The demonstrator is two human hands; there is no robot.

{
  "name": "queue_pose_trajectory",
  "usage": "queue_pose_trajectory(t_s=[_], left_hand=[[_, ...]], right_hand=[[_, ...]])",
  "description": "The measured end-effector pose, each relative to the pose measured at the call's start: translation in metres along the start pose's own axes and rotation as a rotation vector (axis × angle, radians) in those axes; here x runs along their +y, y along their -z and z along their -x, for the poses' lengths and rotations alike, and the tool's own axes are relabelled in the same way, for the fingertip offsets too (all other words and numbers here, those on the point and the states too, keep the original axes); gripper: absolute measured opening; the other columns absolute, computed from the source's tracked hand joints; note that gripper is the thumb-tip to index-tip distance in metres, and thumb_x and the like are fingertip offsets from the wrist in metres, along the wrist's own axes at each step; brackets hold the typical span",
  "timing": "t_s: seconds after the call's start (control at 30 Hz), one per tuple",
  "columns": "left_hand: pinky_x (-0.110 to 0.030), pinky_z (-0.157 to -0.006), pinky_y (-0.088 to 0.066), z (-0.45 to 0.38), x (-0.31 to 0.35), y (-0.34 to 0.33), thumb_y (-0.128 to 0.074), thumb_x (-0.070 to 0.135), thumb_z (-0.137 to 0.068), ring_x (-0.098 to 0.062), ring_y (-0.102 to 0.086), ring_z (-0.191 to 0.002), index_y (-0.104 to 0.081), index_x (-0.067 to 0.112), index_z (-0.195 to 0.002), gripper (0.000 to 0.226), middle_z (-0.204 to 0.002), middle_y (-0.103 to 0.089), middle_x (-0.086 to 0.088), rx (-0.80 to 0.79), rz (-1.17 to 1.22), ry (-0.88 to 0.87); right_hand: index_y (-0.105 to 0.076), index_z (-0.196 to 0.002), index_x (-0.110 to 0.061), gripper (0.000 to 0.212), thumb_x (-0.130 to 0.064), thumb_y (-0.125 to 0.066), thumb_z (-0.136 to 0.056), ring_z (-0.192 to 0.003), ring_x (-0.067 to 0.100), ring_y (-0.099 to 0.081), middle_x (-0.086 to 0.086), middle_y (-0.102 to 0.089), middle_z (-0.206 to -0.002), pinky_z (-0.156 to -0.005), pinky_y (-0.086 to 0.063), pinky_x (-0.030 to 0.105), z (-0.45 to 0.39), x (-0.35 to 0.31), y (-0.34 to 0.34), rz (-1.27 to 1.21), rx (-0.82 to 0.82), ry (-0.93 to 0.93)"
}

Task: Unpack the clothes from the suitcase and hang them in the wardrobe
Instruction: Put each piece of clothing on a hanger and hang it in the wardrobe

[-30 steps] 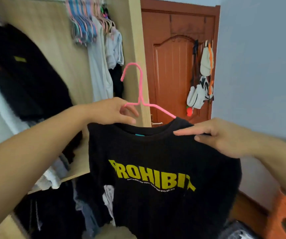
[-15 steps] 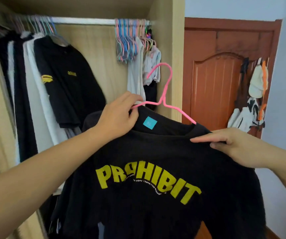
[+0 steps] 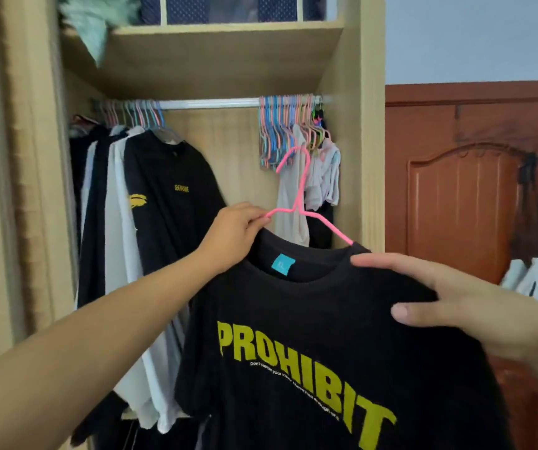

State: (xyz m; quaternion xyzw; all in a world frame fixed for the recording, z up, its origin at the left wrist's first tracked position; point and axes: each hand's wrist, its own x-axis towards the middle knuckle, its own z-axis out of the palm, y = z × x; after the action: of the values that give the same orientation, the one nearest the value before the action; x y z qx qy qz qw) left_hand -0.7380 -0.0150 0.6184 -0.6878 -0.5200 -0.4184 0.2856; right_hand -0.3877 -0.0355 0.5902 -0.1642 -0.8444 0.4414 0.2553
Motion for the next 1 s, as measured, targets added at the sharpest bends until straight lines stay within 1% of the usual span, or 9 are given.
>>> queue_pose_trajectory(t_s=[0.1, 0.17, 0.3, 0.4, 0.53, 0.7, 0.8, 0.9, 1.0], left_hand=[[-0.036, -0.085, -0.051, -0.052, -0.006, 0.021, -0.063, 0.021, -0.100, -0.022, -0.065, -0.088, -0.078, 0.009, -0.106, 0.020, -0.093, -0.073, -0.005, 0.027, 0.017, 0.068], [-0.037, -0.084, -0.049, -0.099, -0.013, 0.051, -0.060, 0.025, -0.102, -0.023, -0.062, -0.087, -0.078, 0.010, -0.108, 0.023, -0.096, -0.074, -0.009, 0.051, -0.020, 0.099], [-0.035, -0.115, -0.035, -0.177, -0.049, 0.124, -0.056, 0.042, -0.096, -0.028, -0.049, -0.132, -0.056, 0.021, -0.143, 0.051, -0.142, -0.054, -0.016, 0.110, -0.053, 0.191], [-0.039, -0.118, -0.032, -0.163, -0.104, 0.148, -0.054, 0.041, -0.094, -0.032, -0.044, -0.137, -0.053, 0.025, -0.144, 0.053, -0.144, -0.048, -0.016, 0.038, -0.175, 0.225], [-0.044, -0.112, -0.039, -0.078, -0.209, 0.156, -0.056, 0.027, -0.094, -0.030, -0.044, -0.133, -0.059, 0.023, -0.138, 0.044, -0.138, -0.049, -0.009, 0.050, -0.382, 0.253], [-0.054, -0.115, -0.031, -0.006, -0.323, 0.191, -0.065, 0.024, -0.086, -0.043, -0.030, -0.140, -0.053, 0.019, -0.144, 0.059, -0.151, -0.037, -0.022, 0.252, -0.753, 0.277], [-0.059, -0.119, -0.021, -0.010, -0.372, 0.218, -0.054, 0.035, -0.090, -0.047, -0.018, -0.147, -0.032, 0.024, -0.156, 0.071, -0.159, -0.020, -0.025, 0.281, -0.753, 0.332], [-0.056, -0.123, -0.013, -0.026, -0.403, 0.221, -0.048, 0.044, -0.097, -0.040, -0.008, -0.153, -0.008, 0.028, -0.161, 0.077, -0.166, -0.005, -0.018, 0.312, -0.638, 0.435], [-0.052, -0.126, -0.011, -0.025, -0.425, 0.212, -0.043, 0.050, -0.099, -0.033, -0.006, -0.155, -0.004, 0.028, -0.162, 0.077, -0.169, -0.001, -0.014, 0.396, -0.672, 0.385]], right_hand=[[-0.069, -0.124, -0.031, 0.044, -0.001, -0.057, -0.094, -0.116, 0.021, -0.067, -0.002, -0.069, -0.126, -0.098, -0.054, 0.034, -0.037, -0.043, 0.010, -0.051, 0.034, -0.006], [-0.071, -0.121, -0.032, 0.059, 0.014, -0.044, -0.093, -0.105, 0.027, -0.071, 0.003, -0.074, -0.116, -0.087, -0.060, 0.038, -0.065, -0.080, 0.013, -0.068, 0.126, 0.010], [-0.073, -0.115, -0.031, 0.076, 0.022, -0.030, -0.080, -0.082, 0.025, -0.076, 0.004, -0.078, -0.098, -0.060, -0.062, 0.034, -0.129, -0.151, 0.000, 0.020, 0.312, 0.125], [-0.073, -0.114, -0.027, 0.075, 0.021, -0.028, -0.077, -0.068, 0.020, -0.074, 0.005, -0.077, -0.095, -0.050, -0.058, 0.029, -0.186, -0.175, -0.019, 0.068, 0.427, 0.163], [-0.067, -0.126, -0.019, 0.079, 0.024, -0.023, -0.077, -0.085, 0.032, -0.070, 0.014, -0.068, -0.111, -0.063, -0.059, 0.034, -0.283, -0.158, -0.042, 0.117, 0.515, 0.009], [-0.062, -0.133, -0.017, 0.073, 0.023, -0.025, -0.086, -0.084, 0.024, -0.061, 0.008, -0.062, -0.107, -0.068, -0.056, 0.031, -0.387, -0.129, -0.074, 0.229, 0.565, -0.127], [-0.059, -0.136, -0.015, 0.067, 0.020, -0.026, -0.090, -0.085, 0.026, -0.061, 0.010, -0.062, -0.108, -0.066, -0.055, 0.033, -0.435, -0.144, -0.078, 0.247, 0.611, -0.119], [-0.057, -0.138, -0.012, 0.054, 0.013, -0.033, -0.096, -0.108, 0.034, -0.060, 0.014, -0.058, -0.131, -0.088, -0.054, 0.040, -0.489, -0.175, -0.073, 0.329, 0.676, -0.077], [-0.057, -0.135, -0.007, 0.052, 0.013, -0.031, -0.095, -0.087, 0.030, -0.060, 0.014, -0.061, -0.110, -0.069, -0.054, 0.037, -0.549, -0.192, -0.066, 0.423, 0.680, -0.073]])
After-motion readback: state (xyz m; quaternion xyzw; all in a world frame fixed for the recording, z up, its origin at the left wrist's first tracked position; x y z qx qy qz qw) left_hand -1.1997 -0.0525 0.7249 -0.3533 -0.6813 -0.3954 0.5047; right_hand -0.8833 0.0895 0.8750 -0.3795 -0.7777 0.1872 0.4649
